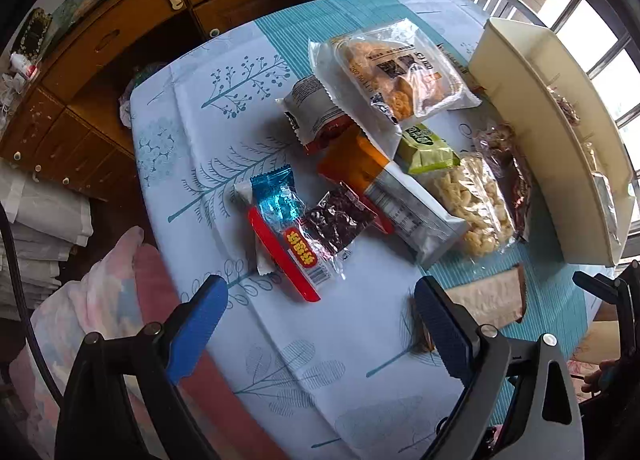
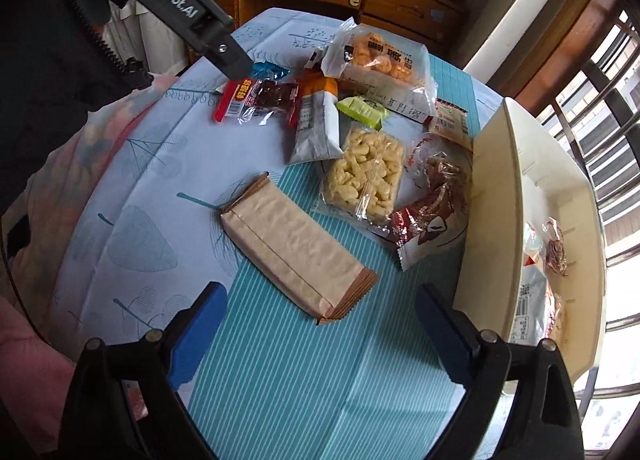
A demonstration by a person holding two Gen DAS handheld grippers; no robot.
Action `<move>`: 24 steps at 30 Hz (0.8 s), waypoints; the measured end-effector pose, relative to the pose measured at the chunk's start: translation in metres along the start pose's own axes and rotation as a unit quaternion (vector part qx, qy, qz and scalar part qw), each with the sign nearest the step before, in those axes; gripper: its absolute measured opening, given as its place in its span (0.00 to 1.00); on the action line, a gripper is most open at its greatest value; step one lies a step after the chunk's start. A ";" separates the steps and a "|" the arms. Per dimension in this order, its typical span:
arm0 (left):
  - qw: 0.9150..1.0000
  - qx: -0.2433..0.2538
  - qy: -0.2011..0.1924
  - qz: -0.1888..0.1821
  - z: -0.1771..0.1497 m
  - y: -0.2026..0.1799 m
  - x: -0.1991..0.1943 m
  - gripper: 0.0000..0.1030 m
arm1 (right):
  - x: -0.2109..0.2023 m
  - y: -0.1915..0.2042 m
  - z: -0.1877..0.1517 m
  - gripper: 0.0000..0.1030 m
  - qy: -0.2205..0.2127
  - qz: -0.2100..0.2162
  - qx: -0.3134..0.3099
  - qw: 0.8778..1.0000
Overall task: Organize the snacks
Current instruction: 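Reach the right tool to the brown wafer pack while the left tool reaches the dark chocolate packet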
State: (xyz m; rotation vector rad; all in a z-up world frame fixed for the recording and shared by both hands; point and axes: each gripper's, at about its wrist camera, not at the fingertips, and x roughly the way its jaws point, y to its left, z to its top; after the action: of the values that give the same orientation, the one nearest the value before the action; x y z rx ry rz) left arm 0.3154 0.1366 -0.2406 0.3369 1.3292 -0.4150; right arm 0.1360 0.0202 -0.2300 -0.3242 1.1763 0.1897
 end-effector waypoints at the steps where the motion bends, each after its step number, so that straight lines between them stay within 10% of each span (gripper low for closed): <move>1: 1.000 -0.003 0.001 0.003 0.003 0.001 0.006 0.91 | 0.004 0.000 0.001 0.93 0.002 0.003 -0.002 1.000; 24: 0.998 0.016 0.035 0.053 0.047 -0.028 0.081 0.91 | 0.083 0.002 0.013 0.93 0.031 0.094 -0.043 0.994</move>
State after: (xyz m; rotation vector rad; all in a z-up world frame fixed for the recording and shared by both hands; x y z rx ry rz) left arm 0.3578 0.0818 -0.3099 0.4498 1.3682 -0.3378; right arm 0.1774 0.0243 -0.3024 -0.2972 1.2616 0.3982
